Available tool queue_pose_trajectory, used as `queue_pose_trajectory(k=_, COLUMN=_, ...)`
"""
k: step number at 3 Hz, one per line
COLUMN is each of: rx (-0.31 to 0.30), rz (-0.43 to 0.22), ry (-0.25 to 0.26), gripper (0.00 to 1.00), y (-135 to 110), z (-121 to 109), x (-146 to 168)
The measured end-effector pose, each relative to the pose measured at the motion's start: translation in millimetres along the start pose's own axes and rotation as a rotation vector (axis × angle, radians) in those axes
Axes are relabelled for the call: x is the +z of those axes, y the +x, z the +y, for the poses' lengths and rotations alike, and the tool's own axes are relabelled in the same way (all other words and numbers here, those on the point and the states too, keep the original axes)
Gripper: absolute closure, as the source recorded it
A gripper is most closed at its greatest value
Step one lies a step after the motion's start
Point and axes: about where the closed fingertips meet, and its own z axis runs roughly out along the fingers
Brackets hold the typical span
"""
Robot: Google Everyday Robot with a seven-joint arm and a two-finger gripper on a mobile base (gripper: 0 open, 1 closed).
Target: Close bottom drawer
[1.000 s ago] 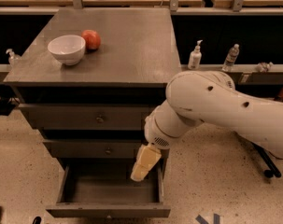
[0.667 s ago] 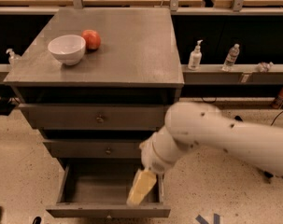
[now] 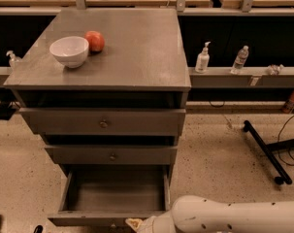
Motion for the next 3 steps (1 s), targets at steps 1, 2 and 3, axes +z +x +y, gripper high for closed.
queue_pose_trajectory(k=1, rx=0.036, rz=-0.033, ry=0.010, gripper=0.00, y=1, z=-8, x=11)
queue_pose_trajectory(k=2, rx=0.025, rz=-0.025, ry=-0.022, gripper=0.00, y=-1, z=-8, x=17)
queue_pose_trajectory(k=3, rx=-0.006, rz=0.014, ry=-0.058, gripper=0.00, y=31, z=-18, x=68)
